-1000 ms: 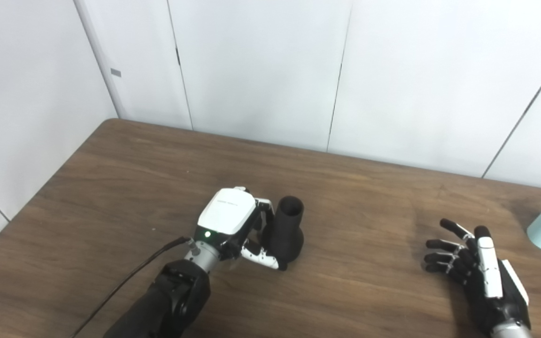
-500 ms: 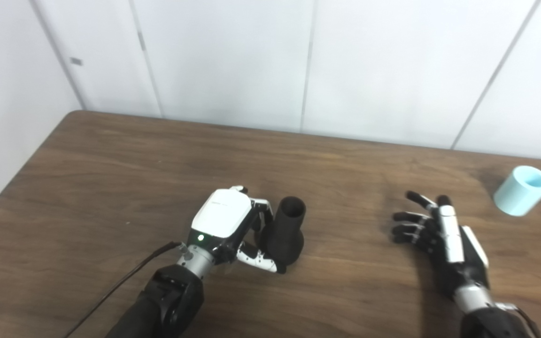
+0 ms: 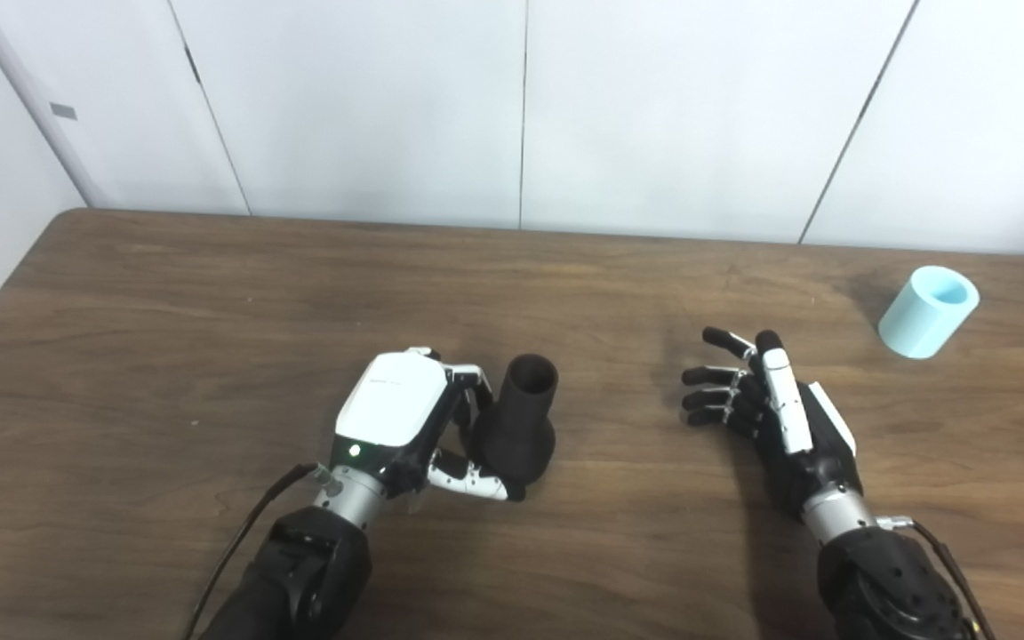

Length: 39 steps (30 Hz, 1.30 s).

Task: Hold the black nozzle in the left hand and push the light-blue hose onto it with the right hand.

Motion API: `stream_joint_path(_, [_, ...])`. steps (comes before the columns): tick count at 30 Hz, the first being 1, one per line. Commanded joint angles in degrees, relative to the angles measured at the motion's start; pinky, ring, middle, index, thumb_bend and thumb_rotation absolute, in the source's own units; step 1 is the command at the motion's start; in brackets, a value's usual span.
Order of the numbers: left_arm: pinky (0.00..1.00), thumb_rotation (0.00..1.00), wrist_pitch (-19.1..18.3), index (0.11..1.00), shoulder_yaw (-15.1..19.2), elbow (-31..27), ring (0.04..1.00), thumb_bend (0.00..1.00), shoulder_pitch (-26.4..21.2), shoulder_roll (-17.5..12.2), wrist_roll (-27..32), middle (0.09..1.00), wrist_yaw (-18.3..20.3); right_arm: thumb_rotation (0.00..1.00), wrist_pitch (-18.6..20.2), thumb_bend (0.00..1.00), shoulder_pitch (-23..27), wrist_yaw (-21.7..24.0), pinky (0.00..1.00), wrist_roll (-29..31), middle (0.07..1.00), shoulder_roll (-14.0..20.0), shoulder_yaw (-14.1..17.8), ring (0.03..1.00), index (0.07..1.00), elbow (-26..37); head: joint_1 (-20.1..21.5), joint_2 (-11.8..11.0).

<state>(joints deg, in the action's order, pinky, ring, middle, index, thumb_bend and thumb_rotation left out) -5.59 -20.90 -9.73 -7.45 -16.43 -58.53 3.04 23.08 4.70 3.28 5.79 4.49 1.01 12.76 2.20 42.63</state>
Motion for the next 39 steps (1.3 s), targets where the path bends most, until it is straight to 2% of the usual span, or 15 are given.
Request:
stream_joint_path(1, [0.8,0.0,1.07,0.508,-0.12,0.57,0.564,0.52,-0.41,0.19,0.83,0.446,0.29,1.0,-0.52,0.39,1.53,0.15,0.48,0.26,0.587,-0.05,0.23,0.532,0.81,1.09,-0.01,0.02])
stream_joint_path(8, [0.79,0.0,2.05,0.506,-0.17,1.77,0.567,0.52,-0.01,0.16,1.08,0.454,-0.31,0.98,-0.45,0.39,1.53,0.3,0.48,0.63,0.586,-0.03,0.46,0.529,0.81,1.06,0.64,0.02])
stream_joint_path(13, [0.79,0.0,2.1,0.507,-0.13,2.19,0.581,0.52,-0.05,0.03,1.2,0.457,0.63,1.0,-0.12,0.38,1.5,0.45,0.47,1.12,0.583,-0.07,0.68,0.523,0.816,1.25,1.73,-0.09])
stream_joint_path(17, [0.78,0.0,2.28,0.494,-0.07,2.66,0.578,0.52,-0.1,0.04,1.37,0.476,0.35,0.96,0.09,0.4,1.73,0.18,0.47,1.63,0.587,-0.1,1.18,0.527,0.801,2.33,1.99,-0.17])
stream_joint_path(22, [0.78,0.0,2.55,0.478,-0.14,3.0,0.584,0.52,-0.17,-0.09,1.62,0.5,0.03,1.0,0.04,0.41,2.03,0.33,0.48,1.56,0.58,0.63,1.53,0.521,0.806,2.56,2.5,-0.16])
stream_joint_path(27, [0.77,0.0,2.58,0.473,-0.25,2.97,0.591,0.52,-0.32,-0.39,1.41,0.514,0.46,0.99,-0.17,0.42,2.33,0.18,0.48,1.65,0.582,0.8,2.1,0.529,0.812,2.94,2.5,-0.09])
stream_joint_path(35, [0.79,0.0,2.25,0.461,-0.27,2.63,0.65,0.51,-0.28,-0.51,1.31,0.56,1.14,0.97,0.24,0.42,2.51,0.07,0.46,1.82,0.579,0.76,2.58,0.524,0.796,3.46,2.62,0.22])
stream_joint_path(39, [0.82,0.0,2.37,0.481,-0.15,2.52,0.682,0.52,-0.19,-0.45,1.87,0.504,1.25,0.93,0.5,0.42,2.57,-0.3,0.46,2.22,0.59,0.36,3.2,0.53,0.792,3.94,2.61,0.31])
